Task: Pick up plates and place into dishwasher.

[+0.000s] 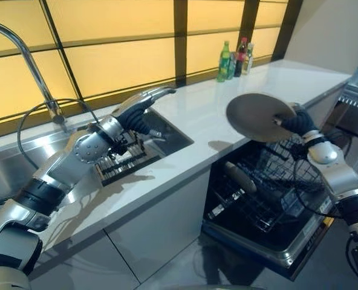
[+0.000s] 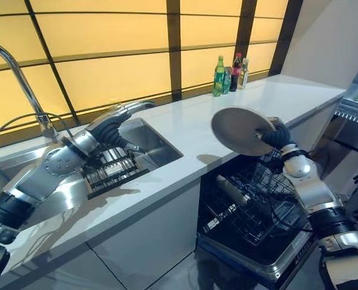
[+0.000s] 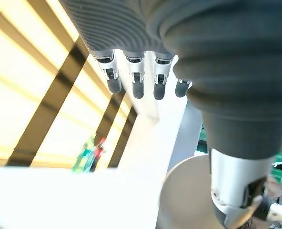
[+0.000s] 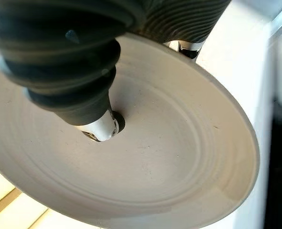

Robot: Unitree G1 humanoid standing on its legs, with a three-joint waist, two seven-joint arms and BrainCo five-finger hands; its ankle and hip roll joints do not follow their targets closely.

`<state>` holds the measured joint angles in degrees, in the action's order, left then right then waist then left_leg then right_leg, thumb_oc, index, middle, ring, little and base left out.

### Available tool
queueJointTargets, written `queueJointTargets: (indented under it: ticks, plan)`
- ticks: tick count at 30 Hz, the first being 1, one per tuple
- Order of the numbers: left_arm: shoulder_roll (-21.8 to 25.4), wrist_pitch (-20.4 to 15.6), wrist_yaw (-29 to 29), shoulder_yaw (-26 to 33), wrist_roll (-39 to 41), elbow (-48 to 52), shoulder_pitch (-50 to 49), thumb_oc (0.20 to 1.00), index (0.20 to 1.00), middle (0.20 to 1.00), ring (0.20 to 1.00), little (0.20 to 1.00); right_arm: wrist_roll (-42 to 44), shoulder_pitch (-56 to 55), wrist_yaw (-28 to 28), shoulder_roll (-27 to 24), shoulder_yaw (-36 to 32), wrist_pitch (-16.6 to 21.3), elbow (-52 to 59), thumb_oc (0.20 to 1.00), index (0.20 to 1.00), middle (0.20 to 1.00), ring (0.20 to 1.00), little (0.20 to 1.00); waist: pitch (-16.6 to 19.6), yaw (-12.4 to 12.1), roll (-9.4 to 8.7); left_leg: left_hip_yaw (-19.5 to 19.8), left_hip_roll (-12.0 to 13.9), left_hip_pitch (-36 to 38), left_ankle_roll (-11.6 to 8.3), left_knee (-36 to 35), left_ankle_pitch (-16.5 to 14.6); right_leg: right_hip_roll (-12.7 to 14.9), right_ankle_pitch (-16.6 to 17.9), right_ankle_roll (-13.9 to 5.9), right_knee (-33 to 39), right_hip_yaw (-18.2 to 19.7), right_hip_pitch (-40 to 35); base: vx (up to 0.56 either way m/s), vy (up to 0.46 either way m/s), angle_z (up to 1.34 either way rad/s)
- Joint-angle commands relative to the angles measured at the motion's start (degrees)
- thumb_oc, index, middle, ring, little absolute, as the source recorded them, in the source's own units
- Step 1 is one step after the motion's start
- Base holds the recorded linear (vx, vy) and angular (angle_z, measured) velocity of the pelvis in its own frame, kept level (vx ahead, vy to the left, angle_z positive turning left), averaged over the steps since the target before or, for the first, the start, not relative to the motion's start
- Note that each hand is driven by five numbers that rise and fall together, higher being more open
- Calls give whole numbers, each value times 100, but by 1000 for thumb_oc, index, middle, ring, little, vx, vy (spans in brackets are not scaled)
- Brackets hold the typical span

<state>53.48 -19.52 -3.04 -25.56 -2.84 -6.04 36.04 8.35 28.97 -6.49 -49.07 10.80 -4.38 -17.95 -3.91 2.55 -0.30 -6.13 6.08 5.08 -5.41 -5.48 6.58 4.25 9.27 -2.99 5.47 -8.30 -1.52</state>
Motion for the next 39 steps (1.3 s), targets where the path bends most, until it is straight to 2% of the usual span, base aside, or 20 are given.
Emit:
queueJointTargets:
  ticks: [1,8,14,22,28,35,39]
  plan:
    - [247,-194,64,689,486,110,-16,1000,1000,1000,1000,1000,-387,399,-510,-401,-344,395,-83,200,200,200,200,200,-409,-43,43,-97,-254,131,197,48,-686,185,-548,-422,-47,63,-302,-44,-42,-2]
    - [254,-23,295,1074,726,288,-387,1000,1000,1000,1000,1000,-867,526,-752,-714,-323,137,-542,200,200,200,200,200,-773,-111,90,-22,-265,-109,168,48,-607,210,-503,-418,-47,36,-106,-89,-36,1]
    - [71,-129,822,1262,697,341,-524,1000,1000,1000,1000,1000,-847,744,-387,-591,119,-117,-719,200,200,200,200,200,-1104,-170,149,55,-280,-327,144,48,-509,228,-445,-379,-47,-47,64,-105,-5,2]
    - [-122,-89,1016,1610,415,601,-986,1000,1000,1000,1000,1000,-1530,-301,-105,-45,111,-366,-168,200,200,200,200,200,-1183,-61,113,39,-297,-273,158,48,-510,249,-410,-346,-47,-66,30,0,0,0]
    - [-167,-122,1068,1832,279,763,-1267,1000,1000,1000,1000,1000,-1884,-970,-190,123,-115,-433,3,200,200,200,200,200,-1175,29,83,-43,-305,-182,178,48,-526,243,-381,-362,-47,-12,-5,0,0,0]
    - [-154,-145,1014,1977,201,898,-1428,1000,1000,1000,1000,1000,-1976,-1208,-529,111,-352,-478,-92,200,200,200,200,200,-1148,49,70,-113,-300,-113,179,48,-555,237,-384,-384,-47,40,-44,2,1,-1]
    - [-98,-134,1001,1956,183,908,-1429,1000,1000,1000,1000,1000,-1800,-1215,-959,27,-573,-505,-209,200,200,200,200,200,-1116,54,62,-140,-295,-84,175,48,-565,229,-382,-397,-47,55,-65,2,0,-1]
